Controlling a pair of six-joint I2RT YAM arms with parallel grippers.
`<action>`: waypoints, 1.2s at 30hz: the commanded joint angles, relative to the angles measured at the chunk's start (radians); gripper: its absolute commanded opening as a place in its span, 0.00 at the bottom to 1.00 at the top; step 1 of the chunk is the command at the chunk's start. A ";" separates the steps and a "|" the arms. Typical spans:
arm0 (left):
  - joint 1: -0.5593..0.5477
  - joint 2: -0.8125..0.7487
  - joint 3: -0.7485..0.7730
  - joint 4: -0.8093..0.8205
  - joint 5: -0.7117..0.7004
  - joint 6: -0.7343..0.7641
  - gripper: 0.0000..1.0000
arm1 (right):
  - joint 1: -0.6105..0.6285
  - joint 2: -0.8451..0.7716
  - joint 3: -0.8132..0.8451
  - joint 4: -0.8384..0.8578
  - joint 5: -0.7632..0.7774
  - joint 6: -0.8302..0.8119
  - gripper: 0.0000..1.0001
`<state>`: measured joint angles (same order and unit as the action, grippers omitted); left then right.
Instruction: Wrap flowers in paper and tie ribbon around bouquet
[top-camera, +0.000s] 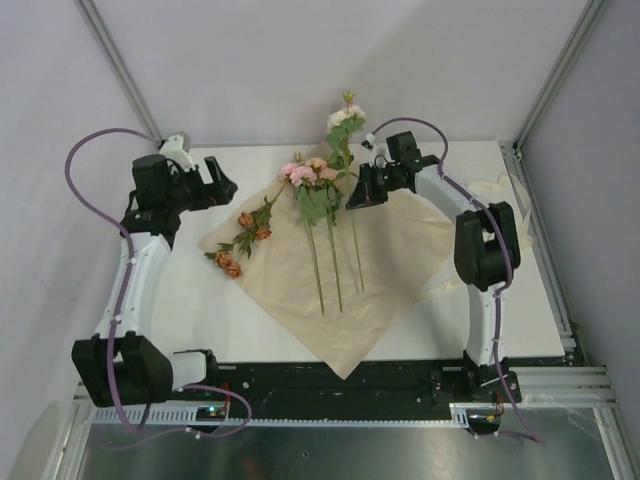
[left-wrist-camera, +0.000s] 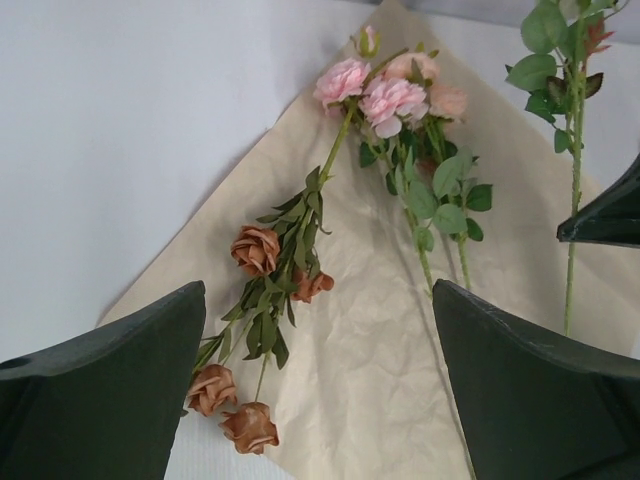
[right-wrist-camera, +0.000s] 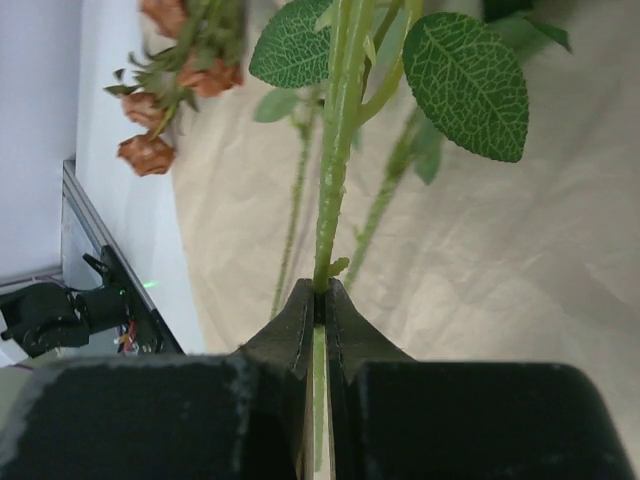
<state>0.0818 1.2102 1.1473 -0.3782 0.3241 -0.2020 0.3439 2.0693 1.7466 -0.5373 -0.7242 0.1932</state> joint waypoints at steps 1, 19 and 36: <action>0.006 0.058 0.049 0.010 0.021 0.065 1.00 | -0.024 0.091 0.066 0.081 -0.018 0.059 0.00; -0.166 0.517 0.217 -0.070 -0.100 0.299 0.92 | -0.026 0.246 0.047 0.134 -0.124 0.197 0.13; -0.231 0.822 0.435 -0.196 -0.308 0.379 0.55 | -0.036 0.251 0.078 -0.036 -0.049 0.090 0.66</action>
<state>-0.1440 2.0098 1.5154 -0.5362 0.0868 0.1452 0.3145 2.3493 1.7828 -0.5148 -0.8017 0.3363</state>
